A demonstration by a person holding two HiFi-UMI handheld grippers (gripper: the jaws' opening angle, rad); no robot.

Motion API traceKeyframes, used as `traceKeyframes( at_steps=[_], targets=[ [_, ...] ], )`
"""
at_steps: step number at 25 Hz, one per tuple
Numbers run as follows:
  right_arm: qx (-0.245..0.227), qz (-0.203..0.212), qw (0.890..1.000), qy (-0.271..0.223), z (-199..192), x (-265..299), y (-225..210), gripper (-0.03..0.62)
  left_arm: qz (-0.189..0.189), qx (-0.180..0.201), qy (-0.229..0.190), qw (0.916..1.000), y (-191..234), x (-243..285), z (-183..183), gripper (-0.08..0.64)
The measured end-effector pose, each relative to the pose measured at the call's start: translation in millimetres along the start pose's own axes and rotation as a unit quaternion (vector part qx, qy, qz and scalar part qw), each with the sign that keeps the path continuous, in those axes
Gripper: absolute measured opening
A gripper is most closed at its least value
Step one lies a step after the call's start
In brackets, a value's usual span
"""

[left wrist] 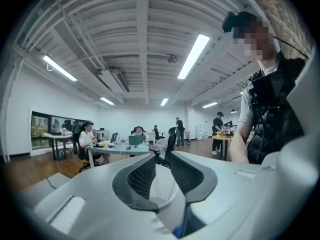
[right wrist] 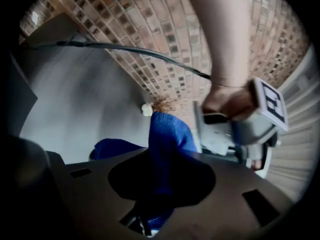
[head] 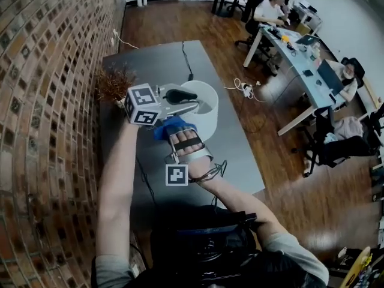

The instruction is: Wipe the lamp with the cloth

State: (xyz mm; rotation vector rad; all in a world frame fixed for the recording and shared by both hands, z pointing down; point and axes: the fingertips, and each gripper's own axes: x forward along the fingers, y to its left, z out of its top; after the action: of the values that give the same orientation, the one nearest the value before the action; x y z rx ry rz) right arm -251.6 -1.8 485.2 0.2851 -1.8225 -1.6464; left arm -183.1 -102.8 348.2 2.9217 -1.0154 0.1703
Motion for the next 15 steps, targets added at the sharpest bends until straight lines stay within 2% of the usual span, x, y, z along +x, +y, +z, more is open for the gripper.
traceKeyframes(
  at_steps=[2, 4, 5, 7, 8, 9, 10, 11, 12, 13, 14, 15],
  targets=[
    [-0.016, 0.078, 0.997, 0.005, 13.6, 11.0, 57.5, 0.109, 0.0, 0.013, 0.012, 0.9998, -2.5, 0.1, -3.9, 0.077],
    [-0.034, 0.155, 0.987, -0.001, 20.5, 14.1, 117.3, 0.109, 0.007, 0.03, 0.028, 0.9991, -3.8, -0.9, -8.1, 0.077],
    [-0.026, 0.194, 0.981, -0.011, 20.5, 10.3, 145.4, 0.109, 0.015, 0.039, 0.037, 0.9984, -3.8, -1.5, -9.6, 0.077],
    [0.024, 0.261, 0.964, -0.033, 9.1, -8.3, 188.4, 0.109, 0.041, 0.062, 0.059, 0.9954, -3.2, -0.9, -13.0, 0.08],
    [0.073, 0.29, 0.953, -0.041, -1.6, -20.3, 201.6, 0.109, 0.058, 0.078, 0.073, 0.9926, -3.7, 1.1, -14.1, 0.086],
    [0.142, 0.313, 0.938, -0.046, -15.6, -31.6, 209.5, 0.109, 0.078, 0.095, 0.089, 0.9885, -5.4, 4.5, -14.0, 0.11],
    [0.225, 0.329, 0.916, -0.044, -33.1, -40.9, 213.5, 0.109, 0.098, 0.115, 0.106, 0.9829, -8.8, 9.1, -12.9, 0.112],
    [0.316, 0.336, 0.887, -0.037, -53.9, -47.3, 213.7, 0.109, 0.113, 0.137, 0.126, 0.976, -14.0, 15.0, -12.8, 0.161],
    [0.406, 0.332, 0.851, -0.03, -76.4, -50.6, 209.7, 0.109, 0.119, 0.157, 0.152, 0.9685, -20.6, 22.0, -16.0, 0.235],
    [0.488, 0.321, 0.812, -0.026, -98.5, -51.5, 202.5, 0.109, 0.114, 0.174, 0.189, 0.9598, -27.6, 30.1, -24.3, 0.254],
    [0.553, 0.306, 0.774, -0.025, -118.7, -51.1, 194.9, 0.109, 0.1, 0.19, 0.238, 0.9472, -33.3, 37.9, -37.2, 0.304],
    [0.602, 0.291, 0.743, -0.026, -135.1, -50.9, 188.7, 0.109, 0.083, 0.211, 0.296, 0.9278, -36.7, 43.5, -52.8, 0.369]
  ],
)
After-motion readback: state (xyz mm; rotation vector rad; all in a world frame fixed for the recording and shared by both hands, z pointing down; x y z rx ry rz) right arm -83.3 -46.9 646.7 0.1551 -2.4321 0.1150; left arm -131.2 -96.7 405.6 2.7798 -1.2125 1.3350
